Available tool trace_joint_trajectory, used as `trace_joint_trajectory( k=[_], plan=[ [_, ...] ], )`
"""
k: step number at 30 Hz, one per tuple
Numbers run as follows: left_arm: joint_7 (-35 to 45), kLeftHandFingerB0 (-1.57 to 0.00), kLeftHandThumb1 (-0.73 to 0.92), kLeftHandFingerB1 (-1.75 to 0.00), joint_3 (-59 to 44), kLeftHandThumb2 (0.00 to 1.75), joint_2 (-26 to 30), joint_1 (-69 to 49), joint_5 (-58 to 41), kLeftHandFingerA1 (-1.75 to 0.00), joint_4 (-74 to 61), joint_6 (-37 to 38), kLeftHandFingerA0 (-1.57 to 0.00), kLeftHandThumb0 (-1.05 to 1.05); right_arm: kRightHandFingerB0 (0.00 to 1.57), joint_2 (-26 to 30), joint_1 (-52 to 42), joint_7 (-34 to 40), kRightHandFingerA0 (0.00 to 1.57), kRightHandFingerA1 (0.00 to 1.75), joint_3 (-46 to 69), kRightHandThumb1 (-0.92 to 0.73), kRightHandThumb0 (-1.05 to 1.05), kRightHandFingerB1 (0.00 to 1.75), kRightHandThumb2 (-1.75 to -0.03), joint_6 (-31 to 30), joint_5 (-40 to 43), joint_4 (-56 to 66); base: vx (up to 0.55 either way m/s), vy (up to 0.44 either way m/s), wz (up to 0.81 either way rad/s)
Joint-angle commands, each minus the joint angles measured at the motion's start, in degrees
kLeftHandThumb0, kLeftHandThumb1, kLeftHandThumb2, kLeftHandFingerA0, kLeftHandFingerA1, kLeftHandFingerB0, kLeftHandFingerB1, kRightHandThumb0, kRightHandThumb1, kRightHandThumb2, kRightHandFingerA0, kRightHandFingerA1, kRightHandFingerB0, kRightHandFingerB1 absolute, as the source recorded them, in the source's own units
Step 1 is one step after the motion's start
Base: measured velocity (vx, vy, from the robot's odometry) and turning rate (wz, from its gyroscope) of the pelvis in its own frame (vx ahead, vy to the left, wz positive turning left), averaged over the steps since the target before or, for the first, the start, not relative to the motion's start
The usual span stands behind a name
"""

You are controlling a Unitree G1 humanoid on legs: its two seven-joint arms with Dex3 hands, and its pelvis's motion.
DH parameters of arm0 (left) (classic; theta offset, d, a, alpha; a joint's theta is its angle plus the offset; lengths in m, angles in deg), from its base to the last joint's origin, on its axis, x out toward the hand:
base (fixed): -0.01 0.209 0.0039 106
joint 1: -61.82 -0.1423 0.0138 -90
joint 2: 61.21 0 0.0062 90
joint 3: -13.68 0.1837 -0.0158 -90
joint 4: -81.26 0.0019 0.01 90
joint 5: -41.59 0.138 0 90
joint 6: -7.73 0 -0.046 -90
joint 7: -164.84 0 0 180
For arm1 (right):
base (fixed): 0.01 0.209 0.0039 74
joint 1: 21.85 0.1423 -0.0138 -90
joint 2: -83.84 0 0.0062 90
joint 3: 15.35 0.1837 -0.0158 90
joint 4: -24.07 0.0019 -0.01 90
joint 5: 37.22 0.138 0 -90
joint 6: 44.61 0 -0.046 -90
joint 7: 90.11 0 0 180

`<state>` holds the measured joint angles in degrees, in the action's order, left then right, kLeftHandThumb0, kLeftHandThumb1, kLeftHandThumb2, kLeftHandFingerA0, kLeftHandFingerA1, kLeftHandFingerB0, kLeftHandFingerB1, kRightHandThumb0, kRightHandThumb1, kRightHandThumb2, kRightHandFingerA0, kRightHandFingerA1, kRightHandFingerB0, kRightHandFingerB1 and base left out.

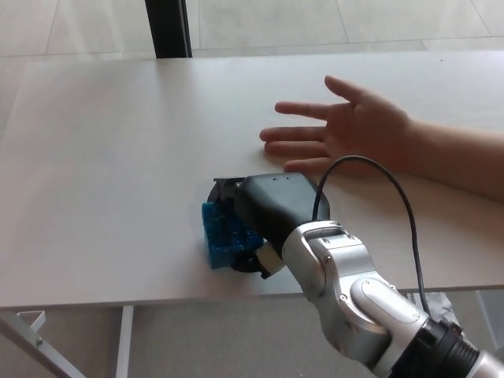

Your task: The robot uses its right hand to pick up a cube kept in the middle of the desk infront of it and hands it to a person

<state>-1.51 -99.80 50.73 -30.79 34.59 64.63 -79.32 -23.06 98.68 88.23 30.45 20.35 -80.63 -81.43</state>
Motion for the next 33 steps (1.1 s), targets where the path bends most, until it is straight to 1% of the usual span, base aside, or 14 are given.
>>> trace_joint_trajectory(
  k=[1,3,4,5,6,10,11,12,13,14,28,29,32,33],
  plan=[
    [-0.77,-0.53,0.78,-0.41,0.73,0.63,0.87,-0.75,0.54,-0.62,0.15,0.62,-0.62,-0.73,0.91,0.54,-5.11,25.99,0.95,1.75,5.89,-0.57,-0.31,0.80,-0.65,11.99,-0.87,-4.51,0.00,0.000,0.00],
    [-0.35,-0.49,0.79,-0.40,1.16,0.64,0.97,-1.06,0.92,-0.58,-0.11,1.22,-0.58,-0.73,0.92,1.79,-3.54,24.28,0.98,1.75,7.13,-0.54,-0.33,0.80,-0.62,12.83,-0.37,-3.88,0.00,0.000,0.00],
    [-0.59,-0.44,0.62,-0.55,1.48,1.03,1.08,-1.27,1.22,-0.66,-0.37,1.39,-0.55,-0.69,0.90,2.37,-2.48,23.94,0.98,1.75,8.04,-0.53,-0.34,0.80,-0.61,13.92,0.11,-3.81,0.00,0.000,0.00],
    [-0.74,-0.52,0.78,-0.40,1.28,0.64,1.06,-1.13,0.96,-0.56,-0.30,0.94,-0.58,-0.72,0.83,3.74,-0.62,21.19,1.24,1.37,9.71,-0.41,-0.36,0.81,-0.88,13.52,0.51,-1.71,0.00,0.000,0.00],
    [-0.81,-0.52,0.78,-0.40,1.15,0.64,1.02,-1.06,0.75,-0.57,-0.20,0.75,-0.60,-0.72,0.89,4.53,0.60,19.83,0.96,1.75,10.87,-0.58,-0.29,0.78,-0.64,13.55,0.79,-0.70,0.00,0.000,0.00],
    [-0.40,-0.50,0.79,-0.40,1.34,0.64,1.00,-1.31,0.74,-0.55,0.01,1.06,-0.59,-0.71,0.93,6.25,4.50,19.17,0.97,1.71,14.25,-0.54,-0.22,0.79,-0.77,14.98,1.04,-0.53,0.00,0.000,0.00],
    [-0.64,-0.44,0.62,-0.54,1.42,1.02,0.96,-1.37,0.82,-0.66,0.05,1.08,-0.54,-0.70,0.90,7.16,6.46,17.93,0.96,1.70,15.79,-0.59,-0.25,0.80,-0.75,15.03,1.88,-0.73,0.00,0.000,0.00],
    [-1.00,-0.44,0.62,-0.54,1.53,1.02,0.90,-1.51,0.92,-0.66,0.12,1.12,-0.54,-0.70,0.90,8.45,9.40,16.07,0.96,1.70,18.16,-0.59,-0.25,0.80,-0.75,15.26,3.08,-1.13,0.00,0.000,0.00],
    [-1.03,-0.51,0.79,-0.40,1.68,0.64,0.99,-1.54,0.95,-0.62,-0.03,0.91,-0.62,-0.71,0.88,8.97,10.62,16.03,0.97,1.66,19.08,-0.57,-0.33,0.71,-0.63,15.52,3.10,-1.76,0.00,0.000,0.00],
    [-1.18,-0.51,0.78,-0.41,1.80,0.63,1.07,-1.49,0.88,-0.60,-0.14,0.53,-0.63,-0.71,0.89,10.23,13.02,16.10,0.99,1.65,20.53,-0.57,-0.37,0.65,-0.62,15.69,2.89,-2.96,0.00,0.000,0.00],
    [-1.40,-0.56,0.78,-0.42,1.92,0.63,0.75,-1.62,0.35,-0.58,0.13,1.37,-0.61,-0.71,0.89,17.72,22.36,23.68,0.99,1.63,22.28,-0.49,-0.42,0.63,-0.64,23.77,-0.12,-22.83,0.00,0.000,0.00],
    [-1.72,-0.45,0.61,-0.55,2.34,1.01,0.78,-1.55,0.79,-0.65,0.15,1.28,-0.55,-0.68,0.89,17.65,22.07,22.29,0.98,1.61,21.99,-0.57,-0.38,0.57,-0.57,23.52,0.25,-23.59,0.00,0.000,0.00],
    [-0.79,-0.43,0.61,-0.55,1.65,1.01,0.53,-1.41,-0.22,-0.66,0.19,0.79,-0.54,-0.68,0.90,17.57,21.29,20.46,0.99,1.59,21.16,-0.56,-0.38,0.56,-0.57,22.43,0.12,-24.32,0.00,0.000,0.00],
    [-0.81,-0.49,0.79,-0.40,2.01,0.64,0.50,-1.65,0.13,-0.57,0.02,0.97,-0.58,-0.69,0.91,17.51,20.58,19.29,0.97,1.58,20.32,-0.57,-0.36,0.57,-0.57,23.46,0.29,-25.40,0.00,0.000,0.00]
  ],
)
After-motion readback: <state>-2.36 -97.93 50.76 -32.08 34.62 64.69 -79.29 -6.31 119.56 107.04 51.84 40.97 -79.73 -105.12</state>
